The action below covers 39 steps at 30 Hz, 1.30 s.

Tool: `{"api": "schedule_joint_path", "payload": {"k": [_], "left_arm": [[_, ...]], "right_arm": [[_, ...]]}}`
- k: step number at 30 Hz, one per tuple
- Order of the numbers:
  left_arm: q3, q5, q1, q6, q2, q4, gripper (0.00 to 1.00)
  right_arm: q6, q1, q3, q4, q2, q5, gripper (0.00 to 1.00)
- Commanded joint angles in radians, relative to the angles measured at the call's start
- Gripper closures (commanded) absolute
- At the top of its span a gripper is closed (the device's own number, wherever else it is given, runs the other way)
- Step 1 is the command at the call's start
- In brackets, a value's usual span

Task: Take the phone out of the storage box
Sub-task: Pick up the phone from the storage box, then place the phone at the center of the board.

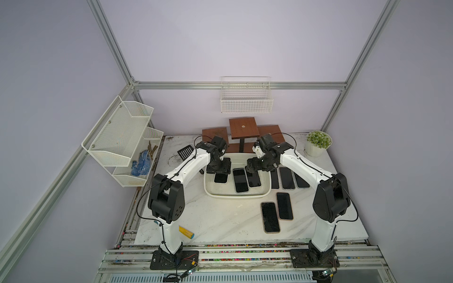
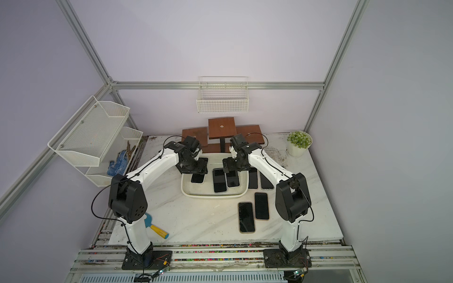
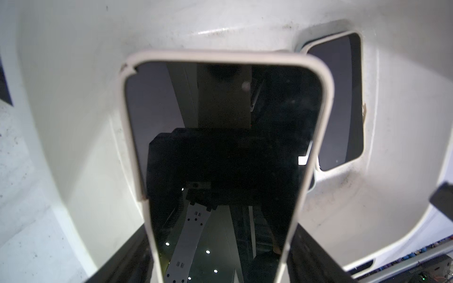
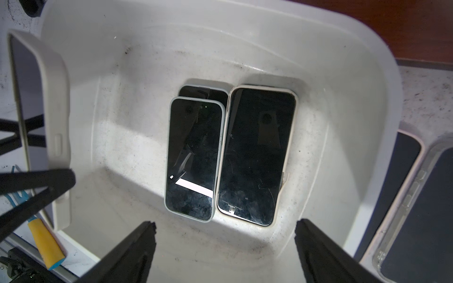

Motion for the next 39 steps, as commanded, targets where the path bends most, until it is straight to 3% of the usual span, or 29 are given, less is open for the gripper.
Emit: {"api": "schedule_joint_path", "payload": {"k": [1, 10, 19, 26, 31, 39], "left_arm": [[-0.078, 0.004, -0.038, -0.066, -0.139, 0.001, 0.29], [-0.411, -0.078, -0.198, -0.254, -0.471, 0.008, 0.28], [-0.657, -0.149, -0.345, -0.438, -0.650, 0.042, 0.28], [-0.768, -0.166, -0.372, -0.492, -0.636, 0.157, 0.27], [-0.819, -0.173, -0.372, -0.481, -0.569, 0.262, 0.25], [-0.829, -0.163, -0.372, -0.452, -0.445, 0.328, 0.22]], "right_arm": [[0.011, -0.005, 0.023, 0.034, -0.029, -0.017, 0.06], [0.012, -0.006, 0.024, 0.047, -0.001, -0.048, 0.06], [0.009, -0.004, 0.023, 0.047, 0.009, -0.094, 0.06], [0.020, 0.011, 0.031, 0.051, 0.007, -0.116, 0.05], [-0.001, 0.044, 0.033, 0.010, 0.021, -0.060, 0.05], [0.004, 0.081, 0.001, -0.013, 0.033, -0.019, 0.05]]}}
